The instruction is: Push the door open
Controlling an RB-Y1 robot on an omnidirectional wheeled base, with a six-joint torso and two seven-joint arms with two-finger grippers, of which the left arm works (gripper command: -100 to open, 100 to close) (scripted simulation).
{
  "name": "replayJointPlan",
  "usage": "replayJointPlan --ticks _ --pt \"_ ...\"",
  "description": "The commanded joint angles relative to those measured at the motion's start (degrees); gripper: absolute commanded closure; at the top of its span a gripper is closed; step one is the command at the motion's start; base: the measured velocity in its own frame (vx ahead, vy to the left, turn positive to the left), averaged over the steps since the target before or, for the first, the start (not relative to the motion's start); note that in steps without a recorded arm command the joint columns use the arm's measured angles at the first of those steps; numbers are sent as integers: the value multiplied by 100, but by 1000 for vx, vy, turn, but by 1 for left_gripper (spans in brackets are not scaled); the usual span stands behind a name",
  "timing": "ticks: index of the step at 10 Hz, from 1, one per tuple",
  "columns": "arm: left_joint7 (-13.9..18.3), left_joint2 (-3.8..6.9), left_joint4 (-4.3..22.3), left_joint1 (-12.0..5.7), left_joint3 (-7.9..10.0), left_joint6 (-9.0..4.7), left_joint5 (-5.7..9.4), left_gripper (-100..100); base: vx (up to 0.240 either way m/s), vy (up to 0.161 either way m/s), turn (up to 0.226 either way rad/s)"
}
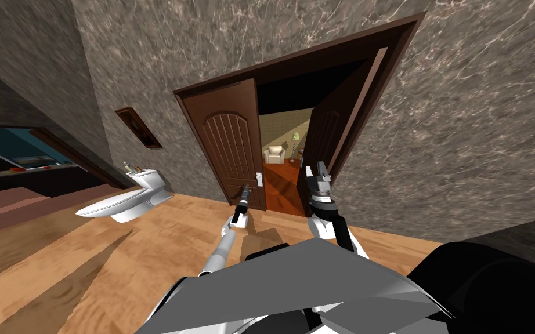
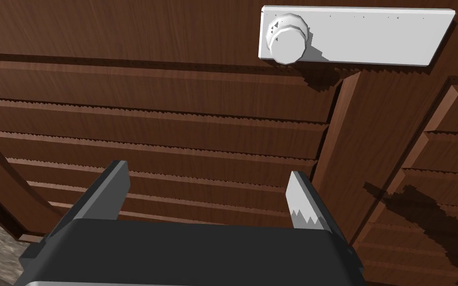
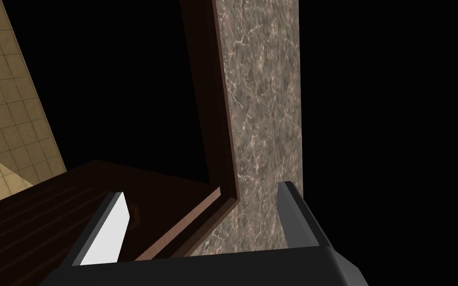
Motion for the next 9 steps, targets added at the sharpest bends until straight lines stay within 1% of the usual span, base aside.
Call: replayJointPlan --ticks 1,5,7,9 --pt "27 -45 203 -121 -12 34 1 -100 60 44 -62" --pt "101 -150 741 -442 -33 76 9 -100 77 54 -61" --pt "163 -256 1190 -709 -51 110 16 -100 93 70 -85" --pt "189 -307 1386 -826 -58 125 20 -100 78 71 -57"
